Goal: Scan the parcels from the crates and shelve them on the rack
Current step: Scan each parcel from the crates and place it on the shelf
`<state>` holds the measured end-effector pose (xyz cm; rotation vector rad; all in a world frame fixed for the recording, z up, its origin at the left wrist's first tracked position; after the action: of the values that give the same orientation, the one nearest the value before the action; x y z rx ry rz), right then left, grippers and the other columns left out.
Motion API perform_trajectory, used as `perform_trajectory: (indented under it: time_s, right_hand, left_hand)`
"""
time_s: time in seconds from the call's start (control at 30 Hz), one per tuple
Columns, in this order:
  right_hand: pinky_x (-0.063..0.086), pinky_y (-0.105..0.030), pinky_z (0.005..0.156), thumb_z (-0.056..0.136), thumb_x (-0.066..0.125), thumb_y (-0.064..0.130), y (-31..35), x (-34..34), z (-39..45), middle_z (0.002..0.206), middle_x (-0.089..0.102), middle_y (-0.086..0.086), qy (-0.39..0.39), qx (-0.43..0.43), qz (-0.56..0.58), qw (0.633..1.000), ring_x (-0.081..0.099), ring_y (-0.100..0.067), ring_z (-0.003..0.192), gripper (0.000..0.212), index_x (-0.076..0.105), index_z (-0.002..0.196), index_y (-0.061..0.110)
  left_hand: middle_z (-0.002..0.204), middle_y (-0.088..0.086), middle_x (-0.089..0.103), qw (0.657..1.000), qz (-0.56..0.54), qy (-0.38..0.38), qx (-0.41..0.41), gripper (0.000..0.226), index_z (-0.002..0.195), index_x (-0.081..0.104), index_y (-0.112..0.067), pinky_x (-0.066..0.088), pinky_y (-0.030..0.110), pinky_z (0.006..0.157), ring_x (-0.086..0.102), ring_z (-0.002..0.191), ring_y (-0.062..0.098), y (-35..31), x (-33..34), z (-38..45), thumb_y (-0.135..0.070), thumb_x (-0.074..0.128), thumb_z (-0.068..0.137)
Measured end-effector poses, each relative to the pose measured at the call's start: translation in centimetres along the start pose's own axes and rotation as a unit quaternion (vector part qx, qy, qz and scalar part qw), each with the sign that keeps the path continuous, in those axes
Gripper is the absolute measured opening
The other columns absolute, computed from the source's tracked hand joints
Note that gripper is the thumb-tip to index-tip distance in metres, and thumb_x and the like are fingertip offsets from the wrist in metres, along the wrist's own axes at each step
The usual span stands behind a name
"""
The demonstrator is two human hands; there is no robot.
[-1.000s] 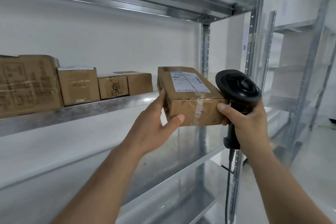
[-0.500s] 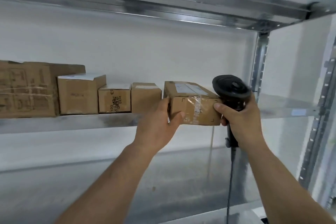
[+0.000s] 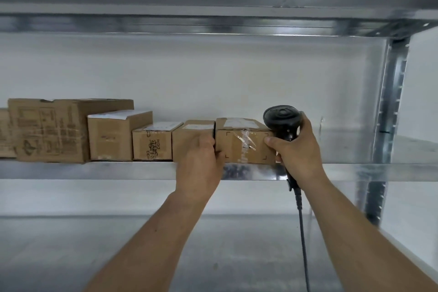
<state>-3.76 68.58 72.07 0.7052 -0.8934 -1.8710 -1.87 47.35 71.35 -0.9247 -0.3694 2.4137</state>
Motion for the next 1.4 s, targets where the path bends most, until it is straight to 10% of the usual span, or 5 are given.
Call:
perform_trajectory:
  time_s: [0.37,0.53,0.83,1.0,1.4]
  right_hand:
    - [0.055,-0.041,0.091,0.081,0.077,0.023,0.9,-0.6,-1.2,0.121,0.060,0.008,0.001,-0.020,0.007,1.000,0.065,-0.024,0.103,0.096,0.018,0.155,0.035]
    - [0.050,-0.010,0.082,0.078,0.080,0.015,2.8,0.1,-6.2,0.102,0.062,0.033,0.020,-0.056,0.078,0.995,0.059,0.017,0.095,0.098,0.023,0.152,0.042]
    - [0.052,-0.049,0.099,0.079,0.080,0.015,1.2,11.0,-19.8,0.105,0.051,0.053,0.207,-0.006,0.186,0.961,0.052,0.014,0.110,0.097,0.017,0.139,0.057]
    - [0.045,-0.006,0.087,0.071,0.079,0.031,2.1,18.8,-27.9,0.107,0.054,0.051,0.275,0.013,0.234,0.933,0.053,0.020,0.109,0.098,0.019,0.147,0.045]
    - [0.040,0.001,0.083,0.076,0.084,0.012,11.8,37.2,-48.9,0.104,0.056,0.052,0.424,0.025,0.296,0.856,0.053,0.024,0.105,0.093,0.023,0.138,0.046]
  left_hand:
    - [0.082,-0.002,0.060,0.997,0.050,0.002,-0.066,0.026,0.106,0.045,-0.014,0.045,0.033,0.062,0.063,0.080,0.026,0.3,-0.7,-1.2,-0.036,0.053,0.095]
    - [0.099,-0.014,0.055,0.995,0.022,-0.063,-0.079,0.040,0.123,0.045,-0.025,0.045,0.030,0.070,0.058,0.084,0.010,1.6,-4.0,-4.7,-0.046,0.057,0.091]
    - [0.122,-0.002,0.055,0.979,0.031,-0.113,-0.166,0.043,0.124,0.055,-0.021,0.052,0.032,0.072,0.057,0.093,0.012,10.9,-9.3,-15.8,-0.039,0.064,0.086]
    - [0.119,0.000,0.055,0.974,0.086,-0.101,-0.183,0.039,0.117,0.061,-0.018,0.049,0.029,0.068,0.060,0.093,0.014,16.5,-14.8,-22.1,-0.038,0.065,0.083]
    - [0.119,-0.009,0.053,0.915,0.218,-0.151,-0.305,0.038,0.117,0.061,-0.023,0.037,0.023,0.070,0.063,0.084,0.022,29.0,-37.2,-37.1,-0.042,0.064,0.084]
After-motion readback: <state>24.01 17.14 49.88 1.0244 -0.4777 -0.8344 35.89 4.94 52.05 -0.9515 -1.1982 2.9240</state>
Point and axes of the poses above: each hand's wrist, its own z-axis towards the middle knuckle, its own x-axis out of the palm, y = z × x, the point moved 7 cm from there along z, towards the middle knuckle
